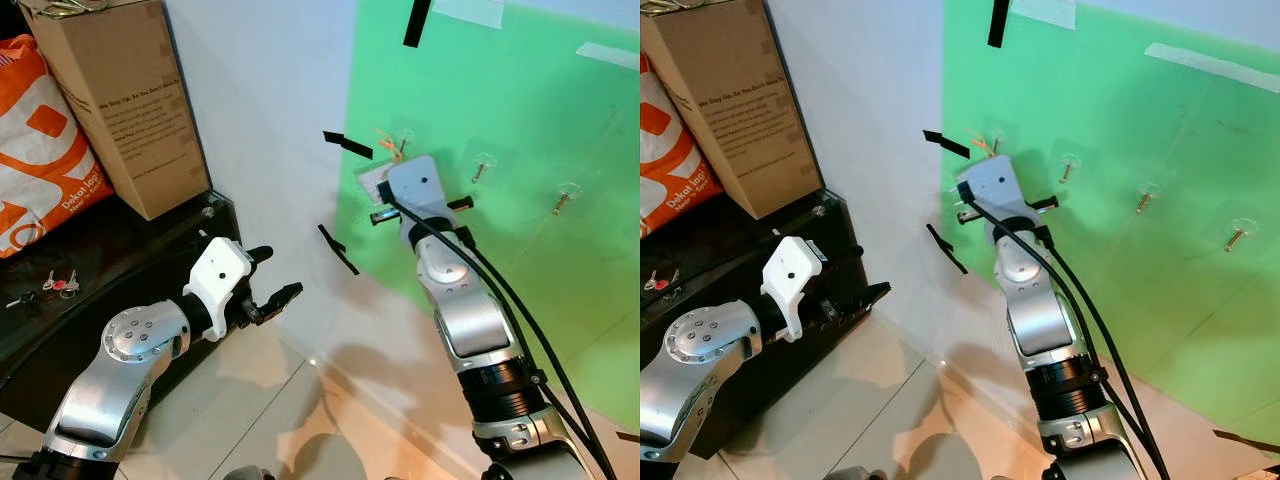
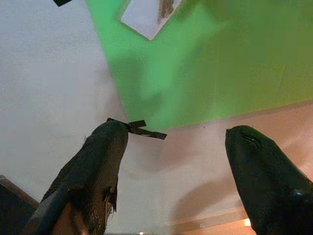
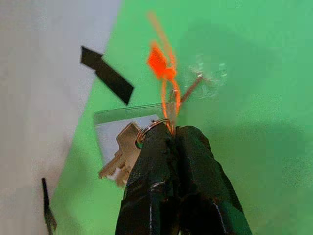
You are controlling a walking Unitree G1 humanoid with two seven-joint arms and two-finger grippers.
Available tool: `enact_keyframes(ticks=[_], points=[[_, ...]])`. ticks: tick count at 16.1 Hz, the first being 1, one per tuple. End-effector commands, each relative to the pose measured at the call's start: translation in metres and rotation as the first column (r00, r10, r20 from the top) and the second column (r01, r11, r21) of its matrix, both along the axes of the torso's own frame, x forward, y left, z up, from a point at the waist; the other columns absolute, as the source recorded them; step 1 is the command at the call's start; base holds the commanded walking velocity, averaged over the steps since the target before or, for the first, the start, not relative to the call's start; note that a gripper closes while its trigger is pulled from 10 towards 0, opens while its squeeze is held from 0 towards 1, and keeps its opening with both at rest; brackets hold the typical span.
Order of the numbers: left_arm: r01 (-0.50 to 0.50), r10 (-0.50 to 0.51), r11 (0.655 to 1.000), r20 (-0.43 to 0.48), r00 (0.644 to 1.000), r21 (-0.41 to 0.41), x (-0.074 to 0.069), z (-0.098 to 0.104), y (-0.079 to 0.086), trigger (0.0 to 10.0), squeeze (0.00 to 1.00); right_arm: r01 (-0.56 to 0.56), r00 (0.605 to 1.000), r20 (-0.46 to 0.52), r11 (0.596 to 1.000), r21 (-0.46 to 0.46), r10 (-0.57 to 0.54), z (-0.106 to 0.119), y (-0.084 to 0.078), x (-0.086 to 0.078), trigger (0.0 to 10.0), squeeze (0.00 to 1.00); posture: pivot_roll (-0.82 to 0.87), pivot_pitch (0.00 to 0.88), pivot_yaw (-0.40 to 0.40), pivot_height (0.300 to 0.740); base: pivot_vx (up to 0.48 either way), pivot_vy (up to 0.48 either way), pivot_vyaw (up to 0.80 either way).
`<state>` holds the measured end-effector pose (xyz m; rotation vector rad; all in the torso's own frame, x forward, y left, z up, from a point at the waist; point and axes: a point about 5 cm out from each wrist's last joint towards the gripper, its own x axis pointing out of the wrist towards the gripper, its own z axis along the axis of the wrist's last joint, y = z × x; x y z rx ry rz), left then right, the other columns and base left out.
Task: Hang keys on a hook
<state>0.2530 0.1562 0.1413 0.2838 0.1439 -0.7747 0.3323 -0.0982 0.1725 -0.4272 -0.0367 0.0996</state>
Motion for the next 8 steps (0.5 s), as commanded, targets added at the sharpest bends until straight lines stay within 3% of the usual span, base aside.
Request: enact_keyframes(ticks=[1, 8], points=[[0.010, -0.010, 1.000, 0.005, 1.000, 0.008, 0.000, 0.003, -0.001, 10.0, 0.00, -0.009, 1.000, -0.026, 1.000, -0.001, 0.009, -0.003, 0.001, 0.001, 10.0, 0.00, 0.02, 0.000, 0.027, 0.740, 0.000, 0.000, 0.00], [0.013, -0.013, 1.000, 0.005, 1.000, 0.006, 0.001, 0.003, -0.002, 10.0, 0.00, 0.016, 0.996, -0.086, 1.000, -0.010, -0.017, -0.013, -0.003, 0.002, 10.0, 0.00, 0.01, 0.000, 0.027, 0.740, 0.000, 0.000, 0.00]])
